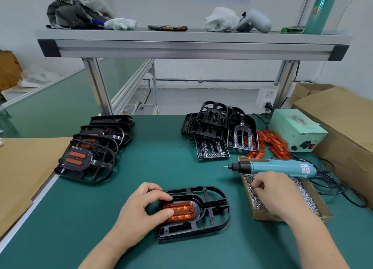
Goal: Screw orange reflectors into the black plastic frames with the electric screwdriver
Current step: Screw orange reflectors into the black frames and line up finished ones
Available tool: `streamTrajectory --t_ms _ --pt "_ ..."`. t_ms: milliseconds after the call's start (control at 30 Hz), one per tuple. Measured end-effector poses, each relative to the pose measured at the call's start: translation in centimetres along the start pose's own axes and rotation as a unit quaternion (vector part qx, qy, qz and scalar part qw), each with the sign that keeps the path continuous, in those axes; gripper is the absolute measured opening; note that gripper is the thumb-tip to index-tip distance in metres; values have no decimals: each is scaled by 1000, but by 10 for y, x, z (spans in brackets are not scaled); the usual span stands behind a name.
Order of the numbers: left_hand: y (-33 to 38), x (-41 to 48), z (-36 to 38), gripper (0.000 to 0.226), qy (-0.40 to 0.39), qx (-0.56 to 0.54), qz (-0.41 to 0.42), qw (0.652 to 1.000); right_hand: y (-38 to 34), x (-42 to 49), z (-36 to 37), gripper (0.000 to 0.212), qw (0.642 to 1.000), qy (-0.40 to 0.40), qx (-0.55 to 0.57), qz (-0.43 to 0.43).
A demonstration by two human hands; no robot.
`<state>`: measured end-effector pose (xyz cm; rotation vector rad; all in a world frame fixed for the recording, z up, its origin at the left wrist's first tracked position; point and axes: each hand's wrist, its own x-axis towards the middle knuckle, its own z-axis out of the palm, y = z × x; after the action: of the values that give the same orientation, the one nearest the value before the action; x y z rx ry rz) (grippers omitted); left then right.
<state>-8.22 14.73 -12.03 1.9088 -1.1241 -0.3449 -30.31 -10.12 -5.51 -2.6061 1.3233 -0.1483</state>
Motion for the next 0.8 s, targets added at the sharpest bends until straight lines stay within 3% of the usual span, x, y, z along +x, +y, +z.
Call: streamTrajectory --t_ms 167,367,533,800 --pt "3 0 -2 37 8 -47 -14 999 6 -2 -1 19 997 43 63 -1" --pt "11 -1 -6 20 49 -62 -26 997 -12 -10 -2 18 960 94 256 -70" --pt "28 0 0 28 93 -27 7 995 -46 -19 10 19 925 40 365 -99" --pt "55 2 9 31 107 -56 68 990 -94 -31 27 17 901 -34 404 -152"
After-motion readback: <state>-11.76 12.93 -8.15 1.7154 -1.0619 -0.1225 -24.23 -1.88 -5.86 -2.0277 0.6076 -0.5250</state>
